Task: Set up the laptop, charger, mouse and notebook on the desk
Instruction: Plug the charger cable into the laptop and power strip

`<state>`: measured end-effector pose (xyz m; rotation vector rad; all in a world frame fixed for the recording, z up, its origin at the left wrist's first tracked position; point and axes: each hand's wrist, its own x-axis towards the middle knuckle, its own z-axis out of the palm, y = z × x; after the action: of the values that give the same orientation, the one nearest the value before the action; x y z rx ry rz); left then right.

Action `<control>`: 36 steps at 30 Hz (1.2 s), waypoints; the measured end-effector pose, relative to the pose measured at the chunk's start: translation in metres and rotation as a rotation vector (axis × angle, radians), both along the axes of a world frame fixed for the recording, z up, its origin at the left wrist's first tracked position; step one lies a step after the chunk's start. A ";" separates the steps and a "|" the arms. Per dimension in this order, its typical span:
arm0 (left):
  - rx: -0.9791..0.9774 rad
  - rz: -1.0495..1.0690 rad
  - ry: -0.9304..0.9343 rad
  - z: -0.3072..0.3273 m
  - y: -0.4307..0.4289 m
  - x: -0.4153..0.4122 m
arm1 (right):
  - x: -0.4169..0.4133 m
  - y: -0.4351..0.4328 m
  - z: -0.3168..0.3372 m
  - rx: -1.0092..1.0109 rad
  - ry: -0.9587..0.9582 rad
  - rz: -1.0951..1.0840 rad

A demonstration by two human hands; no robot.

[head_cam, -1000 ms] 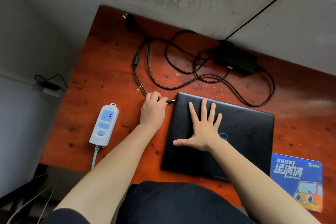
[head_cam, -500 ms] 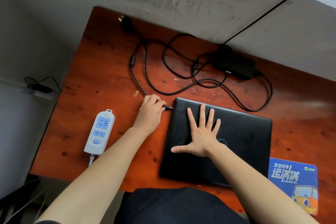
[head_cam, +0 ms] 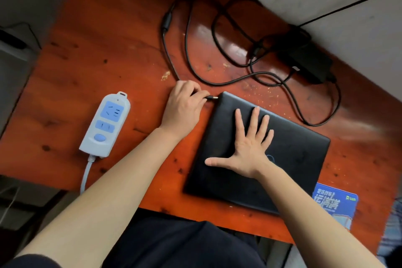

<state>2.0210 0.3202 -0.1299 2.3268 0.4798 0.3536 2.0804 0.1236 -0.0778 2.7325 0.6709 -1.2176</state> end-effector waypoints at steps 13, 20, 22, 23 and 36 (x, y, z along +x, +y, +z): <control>0.055 -0.165 -0.038 -0.005 0.009 0.000 | -0.004 -0.001 -0.005 0.023 -0.062 -0.016; 0.117 -0.356 0.015 -0.002 0.017 0.016 | -0.005 -0.001 -0.005 0.027 -0.054 -0.014; 0.086 -0.322 0.013 -0.001 0.013 0.012 | -0.006 -0.001 -0.004 0.026 -0.046 -0.014; 0.081 -0.311 0.004 0.000 0.013 0.012 | -0.006 -0.001 -0.004 0.026 -0.043 -0.015; 0.315 -0.291 -0.170 -0.016 0.008 0.007 | -0.006 -0.004 -0.007 0.078 -0.063 -0.012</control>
<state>2.0276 0.3282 -0.1458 2.5947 -0.0021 0.5088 2.0745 0.1192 -0.0846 2.8294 0.7107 -1.1253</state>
